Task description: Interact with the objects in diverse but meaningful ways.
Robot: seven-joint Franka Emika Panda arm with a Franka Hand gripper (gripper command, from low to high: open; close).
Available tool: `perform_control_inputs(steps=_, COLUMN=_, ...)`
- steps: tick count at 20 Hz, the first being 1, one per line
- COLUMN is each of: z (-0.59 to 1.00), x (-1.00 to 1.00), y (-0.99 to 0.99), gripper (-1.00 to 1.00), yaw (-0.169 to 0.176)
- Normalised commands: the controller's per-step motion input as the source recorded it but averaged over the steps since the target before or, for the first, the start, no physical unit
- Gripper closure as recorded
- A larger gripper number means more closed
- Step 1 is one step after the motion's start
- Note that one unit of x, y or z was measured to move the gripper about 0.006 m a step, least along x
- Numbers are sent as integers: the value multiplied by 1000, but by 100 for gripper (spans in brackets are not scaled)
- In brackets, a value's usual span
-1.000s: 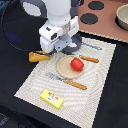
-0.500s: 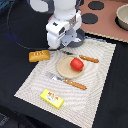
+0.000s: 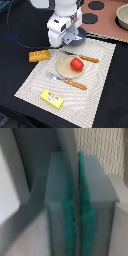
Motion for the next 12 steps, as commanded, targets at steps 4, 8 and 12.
perform_control_inputs(steps=4, z=783, x=747, y=206, gripper=100, yaw=0)
perform_control_inputs(steps=8, z=897, x=831, y=244, gripper=100, yaw=0)
perform_control_inputs(steps=12, z=937, x=744, y=294, gripper=100, yaw=0)
